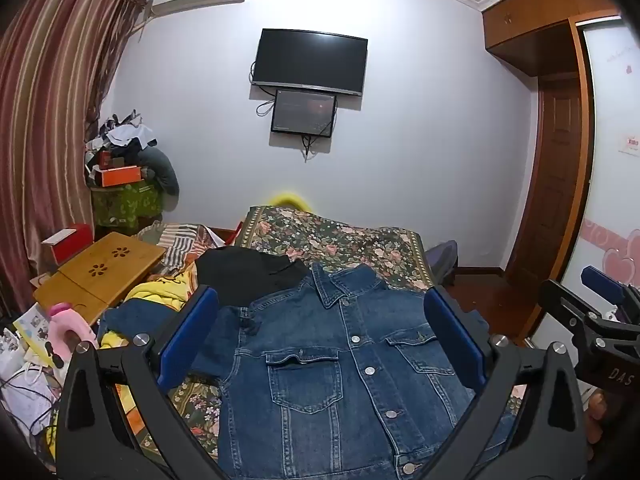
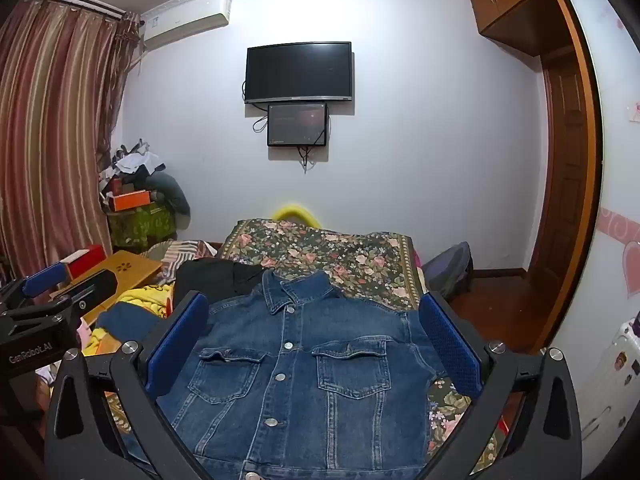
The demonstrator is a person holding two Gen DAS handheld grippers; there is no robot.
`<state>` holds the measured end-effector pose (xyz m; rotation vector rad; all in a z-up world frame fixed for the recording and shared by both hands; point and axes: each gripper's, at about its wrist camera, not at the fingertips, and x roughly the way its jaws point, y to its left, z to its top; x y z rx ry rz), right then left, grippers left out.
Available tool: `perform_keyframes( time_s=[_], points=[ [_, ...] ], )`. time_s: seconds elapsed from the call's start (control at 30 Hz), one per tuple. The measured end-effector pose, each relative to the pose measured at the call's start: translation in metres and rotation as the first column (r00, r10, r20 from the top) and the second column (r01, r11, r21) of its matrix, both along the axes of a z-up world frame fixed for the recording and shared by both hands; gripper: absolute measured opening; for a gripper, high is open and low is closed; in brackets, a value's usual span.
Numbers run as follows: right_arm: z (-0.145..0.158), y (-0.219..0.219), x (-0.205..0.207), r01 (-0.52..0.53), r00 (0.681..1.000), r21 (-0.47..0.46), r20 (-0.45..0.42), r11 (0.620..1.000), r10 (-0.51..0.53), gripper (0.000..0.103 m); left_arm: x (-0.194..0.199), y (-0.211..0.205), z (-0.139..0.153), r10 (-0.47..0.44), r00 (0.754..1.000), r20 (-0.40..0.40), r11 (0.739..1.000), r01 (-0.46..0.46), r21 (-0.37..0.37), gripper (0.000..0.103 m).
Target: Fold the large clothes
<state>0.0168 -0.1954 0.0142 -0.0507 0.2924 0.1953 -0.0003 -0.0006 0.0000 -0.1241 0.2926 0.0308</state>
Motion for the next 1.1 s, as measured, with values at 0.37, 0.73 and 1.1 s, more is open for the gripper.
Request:
perform_keyframes(
  time_s=[0.37,0.73,1.1],
  points=[
    [-0.003,0.001,0.001,0.002,1.000,0.001,-0.003,1.000,-0.002,0.103,0.003,-0.001,0.001,-0.003,1.000,-0.003,1.000,0.003,-0.002,0.103],
    [-0.006,0.003,0.001,-0.003,1.000,0.007,-0.013,1.000,0.003,0.103,0.006,-0.002,0.000,-0.007,1.000,-0.009,1.000,0.007,-0.003,0.103],
    [-0.002,0.002,0.003,-0.004,1.000,0.007,-0.020,1.000,0.004,0.103,0.010,0.005,-0.007,0.001,1.000,-0.010,1.000,-0.001,-0.010,0.103]
  ],
)
